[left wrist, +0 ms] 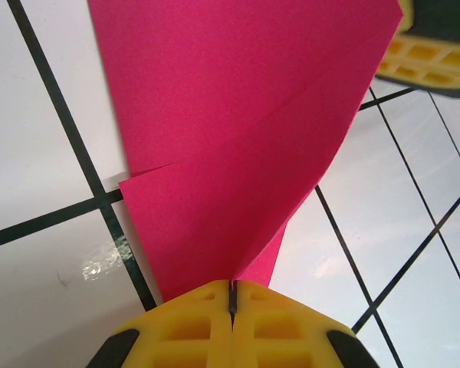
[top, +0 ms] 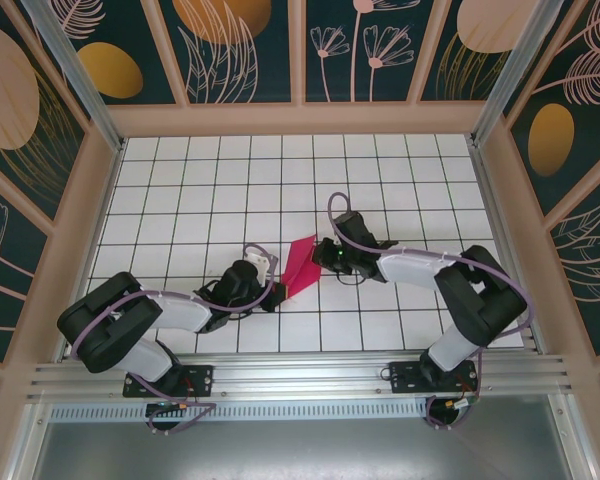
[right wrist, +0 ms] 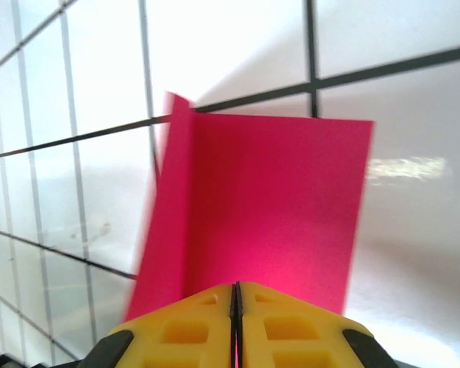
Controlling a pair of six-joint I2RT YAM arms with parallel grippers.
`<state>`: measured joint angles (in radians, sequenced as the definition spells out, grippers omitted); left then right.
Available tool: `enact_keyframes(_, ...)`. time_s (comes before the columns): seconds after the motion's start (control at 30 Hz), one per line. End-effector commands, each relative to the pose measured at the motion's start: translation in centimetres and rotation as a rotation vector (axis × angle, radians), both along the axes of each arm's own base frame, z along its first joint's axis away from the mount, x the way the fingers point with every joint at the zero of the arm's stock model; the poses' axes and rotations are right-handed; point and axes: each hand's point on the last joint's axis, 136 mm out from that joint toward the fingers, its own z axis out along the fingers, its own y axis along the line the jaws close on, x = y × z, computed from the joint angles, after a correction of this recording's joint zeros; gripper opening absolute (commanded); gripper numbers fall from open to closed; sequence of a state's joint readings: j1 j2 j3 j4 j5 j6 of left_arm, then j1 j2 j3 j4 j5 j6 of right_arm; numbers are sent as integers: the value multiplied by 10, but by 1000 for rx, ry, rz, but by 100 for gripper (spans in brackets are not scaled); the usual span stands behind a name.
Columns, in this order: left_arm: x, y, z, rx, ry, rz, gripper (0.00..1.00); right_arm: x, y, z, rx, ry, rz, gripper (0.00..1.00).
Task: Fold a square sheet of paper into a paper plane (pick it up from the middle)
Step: Fourth fold the wing at the center of the table.
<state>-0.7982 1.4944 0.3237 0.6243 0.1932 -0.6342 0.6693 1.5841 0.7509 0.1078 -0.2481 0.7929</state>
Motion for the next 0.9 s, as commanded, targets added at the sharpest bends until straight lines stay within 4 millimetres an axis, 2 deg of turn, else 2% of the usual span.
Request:
enact_keyframes(0.0,1,1,-1,-46,29,28,0,-7,12,16,72,-50,82,13)
enact_keyframes(0.17,1,5,-2,-112,78,87,0,-18,28,20,143,-47,164,11)
enact_keyframes(0.37,-1,6,-1,-157,111,106,0,-23,45,23,186,-43,235,11)
enact_keyframes(0.53,-1,10,0,-172,112,126,0,-23,55,15,149,-30,272,12)
enact_keyframes(0.67,1,14,3,-189,107,154,0,-24,64,19,176,-25,307,19)
enact_keyframes(0.77,1,16,3,-182,100,160,0,-23,66,14,140,-13,301,35)
enact_keyframes(0.87,0,15,3,-180,98,149,0,-20,63,8,106,11,265,41)
